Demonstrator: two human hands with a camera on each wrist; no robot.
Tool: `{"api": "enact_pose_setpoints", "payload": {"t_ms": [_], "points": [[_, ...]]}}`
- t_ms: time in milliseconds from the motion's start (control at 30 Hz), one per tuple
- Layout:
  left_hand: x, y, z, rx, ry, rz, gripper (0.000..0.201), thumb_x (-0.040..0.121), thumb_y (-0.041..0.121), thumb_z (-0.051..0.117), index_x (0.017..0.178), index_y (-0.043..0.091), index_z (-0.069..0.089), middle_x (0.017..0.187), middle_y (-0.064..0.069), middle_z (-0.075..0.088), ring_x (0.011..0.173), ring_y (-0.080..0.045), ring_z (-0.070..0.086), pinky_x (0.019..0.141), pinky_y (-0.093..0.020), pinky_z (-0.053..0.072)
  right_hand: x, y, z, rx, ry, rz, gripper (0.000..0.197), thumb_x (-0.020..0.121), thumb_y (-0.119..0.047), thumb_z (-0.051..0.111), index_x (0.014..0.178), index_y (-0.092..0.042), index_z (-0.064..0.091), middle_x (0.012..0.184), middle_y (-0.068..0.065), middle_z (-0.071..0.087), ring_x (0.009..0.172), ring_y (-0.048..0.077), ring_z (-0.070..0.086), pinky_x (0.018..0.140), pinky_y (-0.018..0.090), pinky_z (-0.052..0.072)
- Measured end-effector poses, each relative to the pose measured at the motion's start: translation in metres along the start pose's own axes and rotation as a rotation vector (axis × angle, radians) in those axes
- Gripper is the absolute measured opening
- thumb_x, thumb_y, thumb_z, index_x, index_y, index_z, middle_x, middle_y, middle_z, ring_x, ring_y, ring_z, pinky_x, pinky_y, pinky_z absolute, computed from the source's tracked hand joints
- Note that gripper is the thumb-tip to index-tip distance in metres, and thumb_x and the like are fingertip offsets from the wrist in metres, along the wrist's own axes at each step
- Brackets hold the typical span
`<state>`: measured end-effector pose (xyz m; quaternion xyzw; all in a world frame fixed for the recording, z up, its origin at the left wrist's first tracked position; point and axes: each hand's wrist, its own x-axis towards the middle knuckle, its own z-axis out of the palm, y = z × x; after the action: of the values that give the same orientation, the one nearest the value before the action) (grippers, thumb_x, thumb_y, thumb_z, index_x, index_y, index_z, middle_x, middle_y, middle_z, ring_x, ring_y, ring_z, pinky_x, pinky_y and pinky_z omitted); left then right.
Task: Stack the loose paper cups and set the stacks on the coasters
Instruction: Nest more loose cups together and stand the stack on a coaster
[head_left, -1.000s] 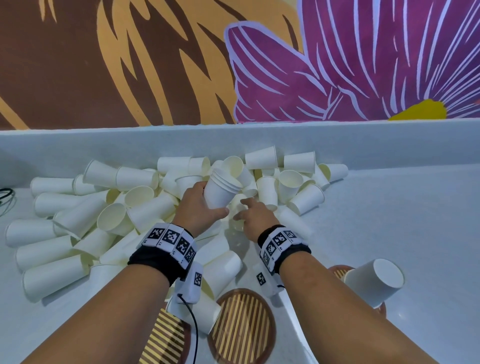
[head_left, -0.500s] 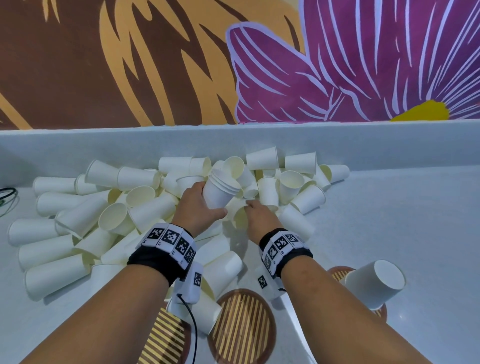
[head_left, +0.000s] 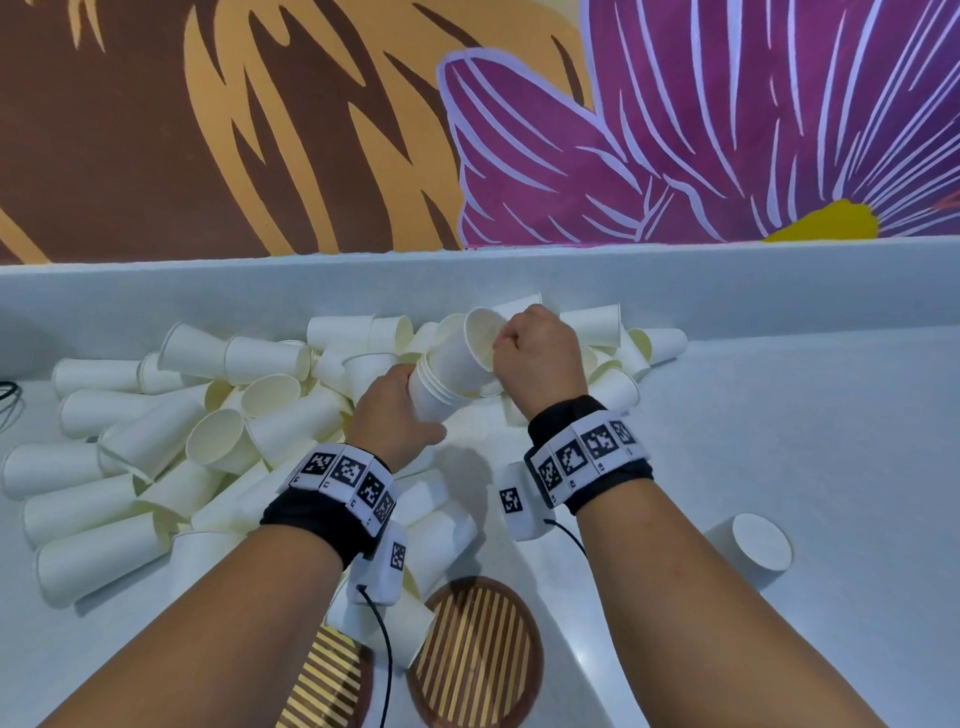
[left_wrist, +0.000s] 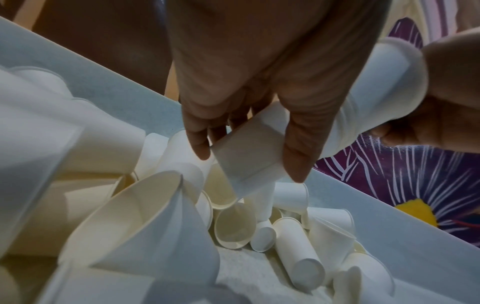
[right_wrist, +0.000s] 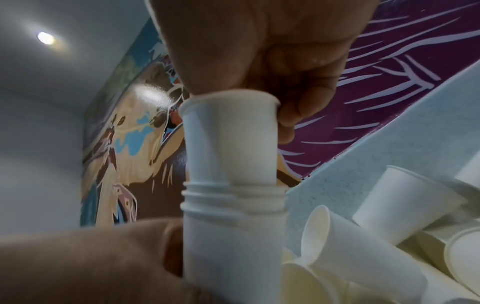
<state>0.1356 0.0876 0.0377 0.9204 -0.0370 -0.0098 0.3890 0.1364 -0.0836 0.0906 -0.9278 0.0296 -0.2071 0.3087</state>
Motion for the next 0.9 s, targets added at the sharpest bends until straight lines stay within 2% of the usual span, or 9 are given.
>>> {"api": "enact_pose_setpoints", "payload": {"t_ms": [67,133,267,367,467,567,633,733,900], "points": [[0.0,0.001,0.002,-0.034,0.003,0.034,0.066,0.062,0.013,0.083,0.12,0.019,0.052,0.108,0.0,0.062,0.096,-0.023,0.058,0.08,-0.034,0.045,-0.004,-0.002,0.006,-0.096,-0.115,-0.015,0.02,0.089,-0.008,0.044,0.077,0.001,0.058,0.088,0.012,0.058,0.082,0.025,0.055,0.067,0.027,0.032],[-0.001,0.002,0.003,-0.037,-0.006,0.046,0.065,0.062,0.012,0.083,0.118,0.02,0.053,0.107,0.001,0.063,0.096,-0.023,0.059,0.082,-0.035,0.047,-0.009,-0.003,0.009,-0.092,-0.207,-0.038,0.019,0.089,-0.007,0.042,0.075,-0.001,0.053,0.084,0.012,0.057,0.081,0.027,0.055,0.066,0.03,0.034],[-0.002,0.001,0.004,-0.074,-0.021,0.008,0.062,0.063,0.015,0.083,0.116,0.02,0.052,0.103,0.003,0.061,0.094,-0.022,0.058,0.079,-0.034,0.047,-0.013,0.008,0.007,0.144,-0.15,0.088,0.023,0.082,0.001,0.039,0.096,-0.01,0.054,0.093,0.008,0.062,0.083,0.027,0.054,0.072,0.034,0.043],[-0.001,0.002,0.005,-0.084,-0.03,-0.003,0.061,0.064,0.018,0.083,0.115,0.019,0.051,0.103,0.002,0.062,0.094,-0.021,0.059,0.079,-0.034,0.048,-0.01,0.039,0.015,-0.101,-0.284,0.178,0.038,0.083,-0.001,0.042,0.115,-0.018,0.052,0.115,0.007,0.057,0.101,0.028,0.055,0.086,0.04,0.047],[-0.001,0.007,0.007,-0.08,-0.042,-0.012,0.062,0.065,0.021,0.084,0.117,0.019,0.051,0.104,0.002,0.062,0.094,-0.021,0.059,0.079,-0.033,0.047,-0.024,0.071,0.033,-0.466,-0.499,0.255,0.042,0.09,-0.018,0.047,0.131,-0.029,0.045,0.127,0.008,0.043,0.114,0.032,0.048,0.096,0.045,0.042],[-0.001,0.012,0.009,-0.078,-0.059,-0.023,0.06,0.066,0.024,0.083,0.116,0.017,0.05,0.103,0.0,0.061,0.093,-0.021,0.059,0.076,-0.033,0.048,-0.045,0.092,0.05,-0.494,-0.552,0.281,0.042,0.092,-0.029,0.047,0.134,-0.033,0.043,0.133,0.008,0.036,0.117,0.034,0.044,0.098,0.046,0.038],[-0.001,0.013,0.01,-0.071,-0.069,-0.033,0.061,0.066,0.025,0.082,0.116,0.016,0.049,0.103,-0.001,0.061,0.094,-0.022,0.059,0.078,-0.035,0.05,-0.053,0.098,0.056,-0.52,-0.593,0.277,0.042,0.091,-0.027,0.049,0.133,-0.03,0.043,0.139,0.007,0.03,0.12,0.033,0.042,0.098,0.045,0.039],[0.002,0.012,0.011,-0.041,-0.076,-0.053,0.062,0.066,0.026,0.083,0.117,0.015,0.049,0.105,-0.003,0.061,0.094,-0.023,0.059,0.079,-0.036,0.05,-0.048,0.095,0.054,-0.503,-0.584,0.259,0.04,0.09,-0.028,0.054,0.129,-0.024,0.046,0.138,0.006,0.029,0.117,0.032,0.045,0.095,0.043,0.043],[0.007,0.009,0.013,0.064,-0.118,-0.097,0.063,0.066,0.027,0.082,0.118,0.013,0.048,0.105,-0.005,0.061,0.093,-0.026,0.058,0.077,-0.034,0.047,-0.009,0.064,0.019,-0.349,-0.389,0.181,0.026,0.097,-0.024,0.037,0.112,-0.012,0.055,0.112,0.01,0.046,0.1,0.032,0.057,0.087,0.044,0.049]]}}
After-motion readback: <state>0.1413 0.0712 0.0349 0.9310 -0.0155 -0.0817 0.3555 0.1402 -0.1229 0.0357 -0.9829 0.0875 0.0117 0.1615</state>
